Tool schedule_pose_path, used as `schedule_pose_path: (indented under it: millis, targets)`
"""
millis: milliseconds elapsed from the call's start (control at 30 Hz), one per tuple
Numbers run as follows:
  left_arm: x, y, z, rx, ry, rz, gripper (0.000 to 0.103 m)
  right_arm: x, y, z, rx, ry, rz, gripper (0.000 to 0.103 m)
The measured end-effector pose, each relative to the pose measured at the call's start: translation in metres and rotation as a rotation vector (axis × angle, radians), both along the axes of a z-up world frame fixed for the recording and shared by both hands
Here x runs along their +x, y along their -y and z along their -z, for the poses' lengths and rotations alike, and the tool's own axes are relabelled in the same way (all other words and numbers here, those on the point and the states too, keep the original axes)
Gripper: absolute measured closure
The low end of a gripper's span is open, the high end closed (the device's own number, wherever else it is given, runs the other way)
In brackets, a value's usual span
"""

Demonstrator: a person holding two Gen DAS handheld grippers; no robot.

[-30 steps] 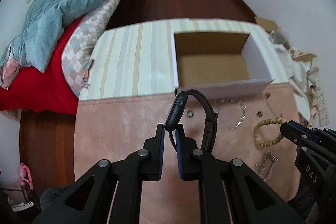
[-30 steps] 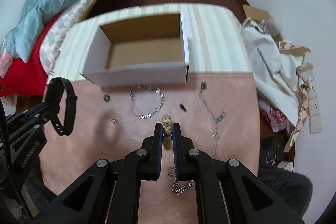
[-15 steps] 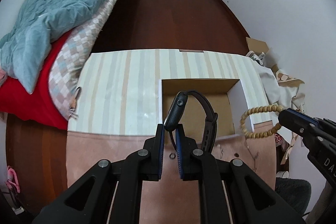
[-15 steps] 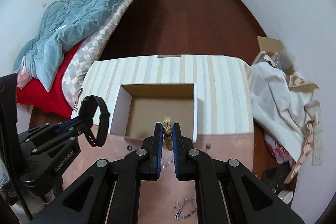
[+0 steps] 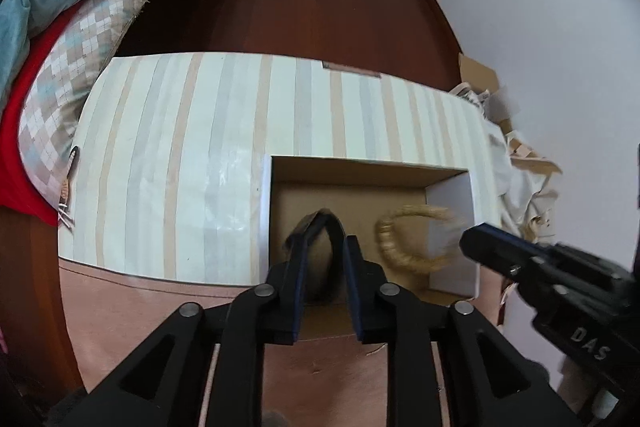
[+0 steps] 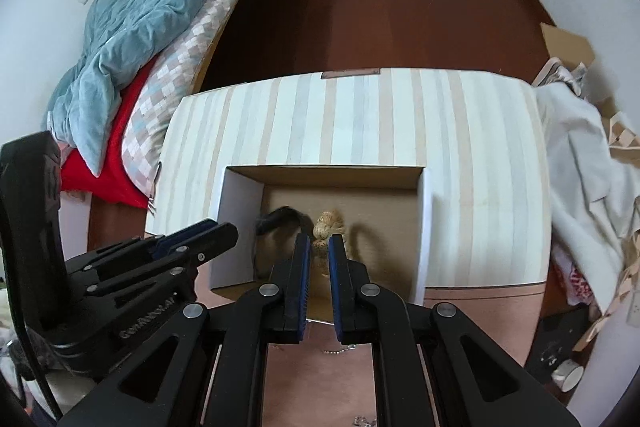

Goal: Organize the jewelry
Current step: 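Carry the watch with the left tool into the box while the right tool drops the bracelet in, then reach the right tool to the thick silver chain and grasp it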

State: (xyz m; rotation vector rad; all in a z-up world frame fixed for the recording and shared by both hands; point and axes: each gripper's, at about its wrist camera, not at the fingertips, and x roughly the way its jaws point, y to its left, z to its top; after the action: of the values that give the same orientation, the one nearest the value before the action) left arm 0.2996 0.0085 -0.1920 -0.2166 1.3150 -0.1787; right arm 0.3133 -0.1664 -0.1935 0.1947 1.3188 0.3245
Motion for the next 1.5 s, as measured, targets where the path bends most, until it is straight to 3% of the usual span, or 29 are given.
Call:
schedule_pose_path:
  millis: [33,67,100,133,200,267,400,467,667,833,1500]
  targets:
    - [0.001,0.000,-0.003,0.004,0.009,-0.004,0.067,0.001,0.001,0.001,-0.001,-0.002,0.005,0.081]
    - [0.000,-0.001,-0.007,0.016,0.028,-0.010,0.050,0.000,0.002,0.001,0.001,-0.006,0.007,0.064]
    - [-0.001,-0.003,-0.012,0.036,0.047,-0.019,0.041,-0.001,0.004,-0.001,-0.006,0.000,0.014,0.052]
    - [-0.004,-0.005,-0.017,0.059,0.072,-0.030,0.029,-0.004,0.005,-0.003,-0.021,0.014,0.017,0.048]
    - [-0.007,-0.010,-0.024,0.103,0.117,-0.048,0.026,-0.008,0.007,-0.007,-0.084,0.031,0.023,0.042]
    - [-0.012,-0.013,-0.029,0.179,0.149,-0.068,0.007,-0.015,0.008,-0.010,-0.169,0.060,0.035,0.033]
    - [-0.031,-0.020,-0.032,0.290,0.209,-0.101,0.002,-0.033,0.014,-0.009,-0.314,0.104,0.069,0.008]
    - [-0.040,-0.023,-0.031,0.316,0.232,-0.113,0.001,-0.041,0.013,-0.005,-0.352,0.109,0.072,0.002]
    - [-0.063,-0.019,-0.028,0.353,0.266,-0.094,0.000,-0.061,0.009,0.009,-0.370,0.125,0.081,0.002]
    - [-0.077,-0.015,-0.033,0.351,0.272,-0.086,0.001,-0.074,0.009,0.000,-0.354,0.150,0.103,0.002]
    - [-0.170,-0.011,-0.123,0.370,0.464,-0.104,0.001,-0.177,0.013,-0.113,-0.321,0.386,0.174,0.002]
